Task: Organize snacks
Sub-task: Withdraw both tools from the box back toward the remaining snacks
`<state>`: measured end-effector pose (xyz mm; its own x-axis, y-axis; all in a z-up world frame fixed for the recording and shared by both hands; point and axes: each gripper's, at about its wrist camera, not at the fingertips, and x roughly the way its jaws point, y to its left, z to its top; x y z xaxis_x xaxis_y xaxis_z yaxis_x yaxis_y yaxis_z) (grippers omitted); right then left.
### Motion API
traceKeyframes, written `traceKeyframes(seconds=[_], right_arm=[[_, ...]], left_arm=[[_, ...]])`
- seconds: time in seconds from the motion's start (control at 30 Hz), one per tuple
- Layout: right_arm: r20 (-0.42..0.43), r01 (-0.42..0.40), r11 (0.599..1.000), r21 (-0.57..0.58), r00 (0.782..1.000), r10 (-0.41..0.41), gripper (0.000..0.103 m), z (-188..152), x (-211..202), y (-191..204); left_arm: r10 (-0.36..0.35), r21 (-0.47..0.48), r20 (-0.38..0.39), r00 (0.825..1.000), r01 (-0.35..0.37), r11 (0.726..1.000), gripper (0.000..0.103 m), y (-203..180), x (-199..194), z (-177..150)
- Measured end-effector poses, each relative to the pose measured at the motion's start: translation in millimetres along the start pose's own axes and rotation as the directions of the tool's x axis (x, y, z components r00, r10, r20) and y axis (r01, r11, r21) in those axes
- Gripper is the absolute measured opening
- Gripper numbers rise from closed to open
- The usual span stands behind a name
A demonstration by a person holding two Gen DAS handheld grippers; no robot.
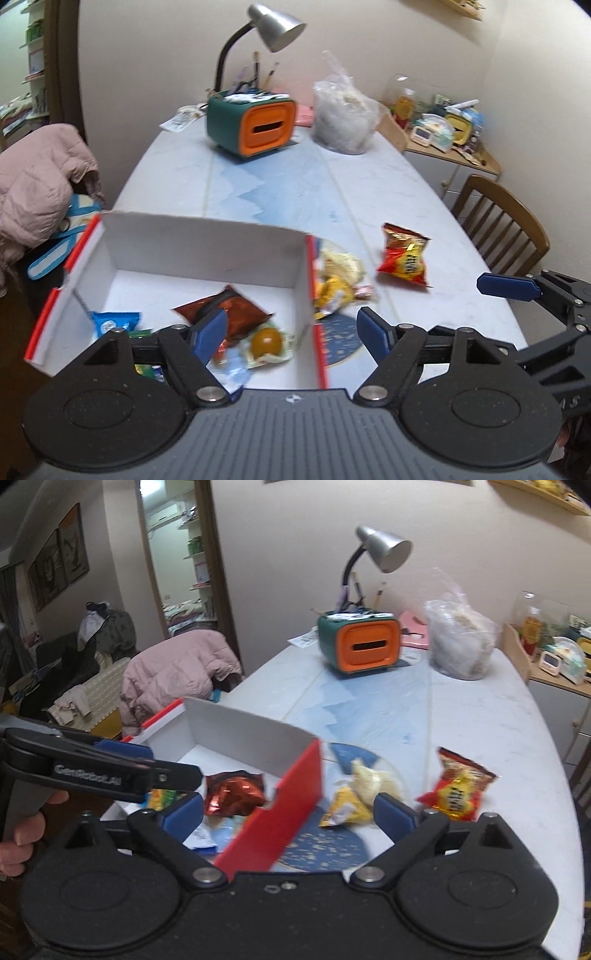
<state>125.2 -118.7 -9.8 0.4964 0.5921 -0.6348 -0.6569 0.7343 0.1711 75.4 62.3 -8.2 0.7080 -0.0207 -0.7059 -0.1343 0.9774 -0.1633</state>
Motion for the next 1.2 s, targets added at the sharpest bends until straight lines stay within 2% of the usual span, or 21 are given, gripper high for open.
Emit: traceKeyframes(seconds=[0.1, 0.2, 0.37, 0.43, 0.57, 0.77, 1.0, 1.2], right_arm=[[0.005, 0.022, 1.0, 0.021, 1.0, -0.022, 0.1, -3.0, -8.4, -21.7], [0.003, 0.048, 0.998, 0.042, 0.999, -0.048, 0.1, -5.8, -14.4, -44.6], [-0.005, 0.087, 0.993, 0.076, 0.996, -0.087, 0.103, -9.5, -22.7, -85.5], [-0.008, 0.099, 0.991, 0.085, 0.995, -0.099, 0.103, -11.2, -24.5, -101.3], [-0.032, 0.115, 0.988, 0.102, 0.993, -0.112, 0.103, -11.5, -19.7, -134.8], [-0.08, 0.12, 0.986, 0.115, 0.991, -0.111, 0.103, -8.0, 4.8, -178.6], [-0.137, 0.107, 0.985, 0.136, 0.987, -0.088, 0.103, 2.8, 48.6, -211.1], [-0.201, 0.078, 0.991, 0.111, 0.978, -0.055, 0.103, 10.4, 91.9, -221.6]], left_arm=[[-0.016, 0.005, 0.001, 1.0, 0.016, 1.0, 0.084, -17.3, 6.7, -0.1], [-0.029, -0.001, -0.012, 1.0, 0.029, 1.0, 0.084, -34.2, 16.7, -1.0], [-0.037, -0.016, -0.024, 0.999, 0.037, 0.999, 0.091, -63.2, 36.3, -2.6], [-0.034, -0.031, -0.032, 0.999, 0.033, 0.999, 0.095, -75.0, 47.1, -2.2], [0.0, -0.056, -0.034, 0.999, -0.002, 0.998, 0.095, -97.6, 69.9, -2.4], [0.059, -0.12, -0.049, 0.997, -0.065, 0.991, 0.095, -117.4, 104.9, -0.5], [0.149, -0.156, -0.061, 0.987, -0.157, 0.975, 0.095, -129.5, 141.6, -0.1], [0.183, -0.11, -0.055, 0.982, -0.188, 0.976, 0.095, -138.2, 167.8, -1.1]])
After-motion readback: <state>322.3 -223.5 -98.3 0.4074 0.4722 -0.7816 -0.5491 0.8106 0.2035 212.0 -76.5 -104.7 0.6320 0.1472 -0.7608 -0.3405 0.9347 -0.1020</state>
